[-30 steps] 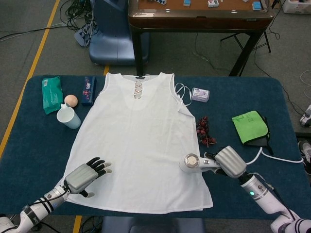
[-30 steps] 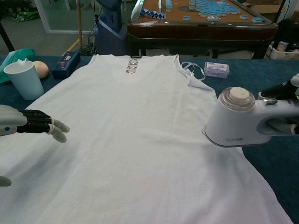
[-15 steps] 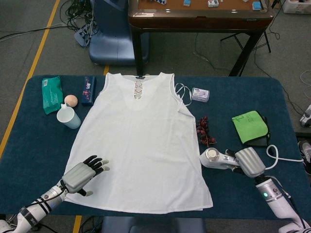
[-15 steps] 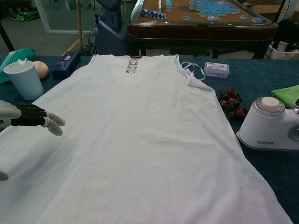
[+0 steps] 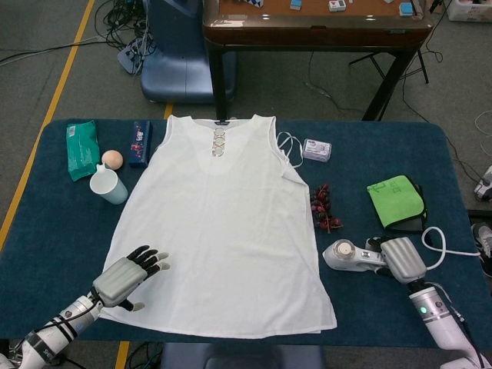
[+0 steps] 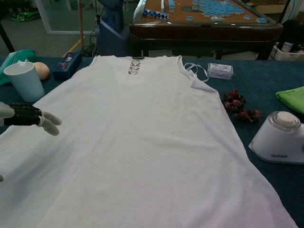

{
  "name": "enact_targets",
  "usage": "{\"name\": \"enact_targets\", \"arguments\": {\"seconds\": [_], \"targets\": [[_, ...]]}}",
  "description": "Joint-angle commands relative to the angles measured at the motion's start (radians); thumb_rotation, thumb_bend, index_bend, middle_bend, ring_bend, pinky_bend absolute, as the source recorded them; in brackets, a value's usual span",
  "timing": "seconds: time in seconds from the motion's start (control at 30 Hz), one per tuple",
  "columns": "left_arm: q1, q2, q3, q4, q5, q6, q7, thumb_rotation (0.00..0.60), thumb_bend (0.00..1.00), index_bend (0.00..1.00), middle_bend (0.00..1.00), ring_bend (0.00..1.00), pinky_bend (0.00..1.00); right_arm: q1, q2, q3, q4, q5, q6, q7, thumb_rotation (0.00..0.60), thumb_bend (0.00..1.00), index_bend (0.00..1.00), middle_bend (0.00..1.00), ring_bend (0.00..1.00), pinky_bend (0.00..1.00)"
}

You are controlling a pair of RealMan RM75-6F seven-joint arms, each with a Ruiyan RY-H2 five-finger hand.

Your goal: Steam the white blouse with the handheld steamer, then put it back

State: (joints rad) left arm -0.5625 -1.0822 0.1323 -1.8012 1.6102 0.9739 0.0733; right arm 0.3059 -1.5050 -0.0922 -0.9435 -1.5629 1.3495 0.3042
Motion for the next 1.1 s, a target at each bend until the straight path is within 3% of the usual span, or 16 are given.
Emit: {"name": "enact_targets", "arguments": {"seconds": [0.03,0.13,0.3,0.6,0.9,1.1], "targets": [[0.002,-0.001,-0.002,0.0,-0.003,-0.001,0.002,0.6,0.13,0.15,0.08,0.06,0.0,-0.01,0.019,0.01,-0.031,0.017,-0.019,-0.02,0.6,0.22,0.33,0.4,0.33,0.38],[0.005,-0.001,-0.008,-0.001,-0.01,0.002,0.001,0.6,0.13,0.15,0.08,0.06,0.0,-0.016,0.036,0.019,-0.066,0.027,-0.029,-0.028,0.6,0.13,0.22,0.31,0.23,0.29],[0.019,0.001,-0.02,0.002,-0.03,0.022,-0.026,0.6,0.13,0.15,0.08,0.06,0.0,-0.028,0.069,0.03,-0.121,0.025,-0.013,-0.022,0.6,0.04,0.18,0.26,0.18,0.25],[0.092,0.021,-0.064,0.029,-0.085,0.153,-0.091,0.6,0.13,0.15,0.08,0.06,0.0,-0.042,0.208,0.051,-0.335,-0.017,0.068,-0.011,0.6,0.04,0.18,0.31,0.19,0.25],[0.236,-0.039,-0.125,0.098,-0.194,0.378,-0.054,0.6,0.13,0.15,0.08,0.06,0.0,-0.102,0.324,0.12,-0.591,0.111,0.116,-0.279,0.6,0.12,0.27,0.37,0.25,0.25],[0.329,-0.091,-0.137,0.133,-0.231,0.504,-0.014,0.6,0.13,0.15,0.08,0.06,0.0,-0.134,0.356,0.133,-0.648,0.174,0.111,-0.323,0.6,0.13,0.31,0.39,0.26,0.25]]}}
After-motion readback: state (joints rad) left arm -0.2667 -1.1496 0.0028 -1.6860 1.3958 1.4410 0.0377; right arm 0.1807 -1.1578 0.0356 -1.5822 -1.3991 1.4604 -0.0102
